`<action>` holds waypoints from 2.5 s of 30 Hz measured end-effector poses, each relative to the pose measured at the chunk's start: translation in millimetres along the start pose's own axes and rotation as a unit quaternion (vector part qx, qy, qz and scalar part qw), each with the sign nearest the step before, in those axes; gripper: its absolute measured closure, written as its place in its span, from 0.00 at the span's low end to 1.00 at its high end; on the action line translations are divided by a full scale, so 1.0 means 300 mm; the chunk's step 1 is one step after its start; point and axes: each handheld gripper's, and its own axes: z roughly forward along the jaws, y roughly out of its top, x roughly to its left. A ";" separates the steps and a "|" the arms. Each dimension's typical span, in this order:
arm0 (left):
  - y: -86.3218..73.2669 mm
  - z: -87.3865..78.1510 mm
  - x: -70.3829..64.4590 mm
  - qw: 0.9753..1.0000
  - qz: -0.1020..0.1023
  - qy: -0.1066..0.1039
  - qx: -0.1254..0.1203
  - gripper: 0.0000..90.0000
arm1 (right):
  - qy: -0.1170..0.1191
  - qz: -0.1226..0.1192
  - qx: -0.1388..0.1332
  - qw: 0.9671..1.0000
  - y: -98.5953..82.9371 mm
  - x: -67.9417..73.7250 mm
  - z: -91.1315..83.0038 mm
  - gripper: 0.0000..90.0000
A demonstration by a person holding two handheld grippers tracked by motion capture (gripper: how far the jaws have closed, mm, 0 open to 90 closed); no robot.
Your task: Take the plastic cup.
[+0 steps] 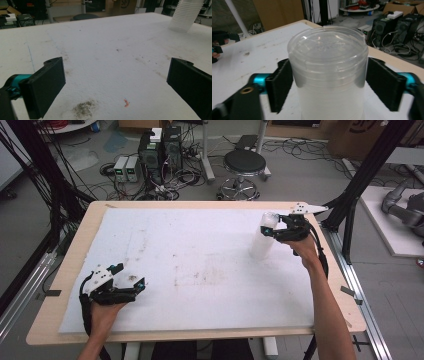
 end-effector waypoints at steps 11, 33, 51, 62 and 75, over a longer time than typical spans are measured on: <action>0.000 0.001 -0.001 1.000 0.001 0.001 0.002 0.02 | 0.000 0.006 -0.010 1.000 -0.014 -0.003 -0.001 0.31; 0.000 0.001 -0.002 1.000 0.001 0.001 0.002 0.02 | -0.001 0.001 -0.007 1.000 -0.004 0.004 -0.006 0.39; 0.000 0.002 -0.002 1.000 0.003 -0.001 0.002 0.02 | -0.010 -0.017 -0.020 1.000 0.085 0.019 -0.036 0.40; 0.001 0.001 -0.001 1.000 0.001 -0.001 0.003 0.02 | -0.015 -0.026 -0.032 0.999 0.229 0.038 -0.086 0.40; 0.001 0.002 0.000 1.000 0.003 -0.003 0.003 0.02 | -0.020 -0.040 -0.030 0.999 0.353 0.090 -0.129 0.41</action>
